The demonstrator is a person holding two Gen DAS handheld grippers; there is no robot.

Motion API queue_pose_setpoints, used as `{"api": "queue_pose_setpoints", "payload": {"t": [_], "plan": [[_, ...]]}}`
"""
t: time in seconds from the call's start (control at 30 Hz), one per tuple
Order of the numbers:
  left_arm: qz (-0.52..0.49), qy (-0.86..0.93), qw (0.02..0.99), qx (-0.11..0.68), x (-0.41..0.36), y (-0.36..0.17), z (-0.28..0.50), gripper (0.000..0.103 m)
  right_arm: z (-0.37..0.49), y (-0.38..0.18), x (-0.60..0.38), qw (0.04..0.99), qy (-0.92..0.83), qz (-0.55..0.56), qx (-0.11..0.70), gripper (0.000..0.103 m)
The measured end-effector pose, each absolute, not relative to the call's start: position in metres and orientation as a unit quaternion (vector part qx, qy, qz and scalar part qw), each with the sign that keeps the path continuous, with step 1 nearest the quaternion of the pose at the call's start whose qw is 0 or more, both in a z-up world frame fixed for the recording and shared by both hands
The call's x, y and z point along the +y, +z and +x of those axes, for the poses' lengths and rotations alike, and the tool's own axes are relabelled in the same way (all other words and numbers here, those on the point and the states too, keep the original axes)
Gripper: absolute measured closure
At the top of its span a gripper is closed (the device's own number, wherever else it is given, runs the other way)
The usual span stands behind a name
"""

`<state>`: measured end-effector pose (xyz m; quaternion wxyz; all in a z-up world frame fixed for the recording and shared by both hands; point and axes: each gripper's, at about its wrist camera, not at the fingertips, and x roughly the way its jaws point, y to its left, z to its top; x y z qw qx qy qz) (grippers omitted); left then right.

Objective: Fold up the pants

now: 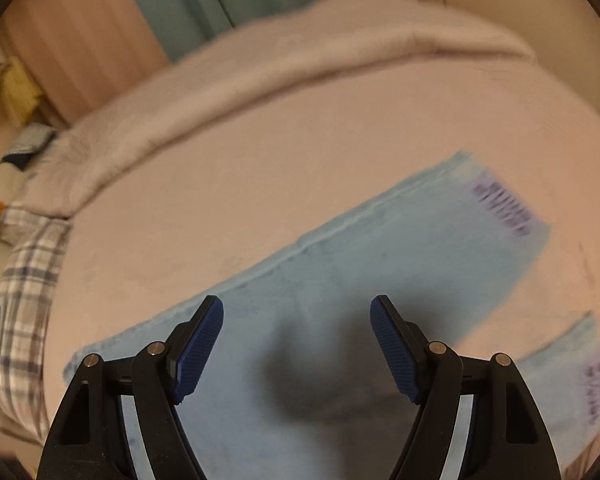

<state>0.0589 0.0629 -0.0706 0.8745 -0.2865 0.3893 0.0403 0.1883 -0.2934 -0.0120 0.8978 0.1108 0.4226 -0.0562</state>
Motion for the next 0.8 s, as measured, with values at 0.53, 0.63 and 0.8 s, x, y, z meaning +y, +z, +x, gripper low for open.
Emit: {"api": "queue_pose_setpoints", "payload": {"t": [0.53, 0.63, 0.8], "plan": [[-0.289, 0.045, 0.860, 0.419, 0.068, -0.095, 0.066, 0.025, 0.293, -0.079, -0.278, 0.841, -0.193, 0.071, 0.501, 0.028], [-0.296, 0.052, 0.857, 0.419, 0.073, -0.097, 0.065, 0.025, 0.286, -0.080, -0.279, 0.848, -0.197, 0.062, 0.488, 0.038], [-0.302, 0.050, 0.856, 0.417, 0.075, -0.096, 0.065, 0.025, 0.277, -0.076, -0.279, 0.860, -0.197, 0.045, 0.468, 0.077]]}}
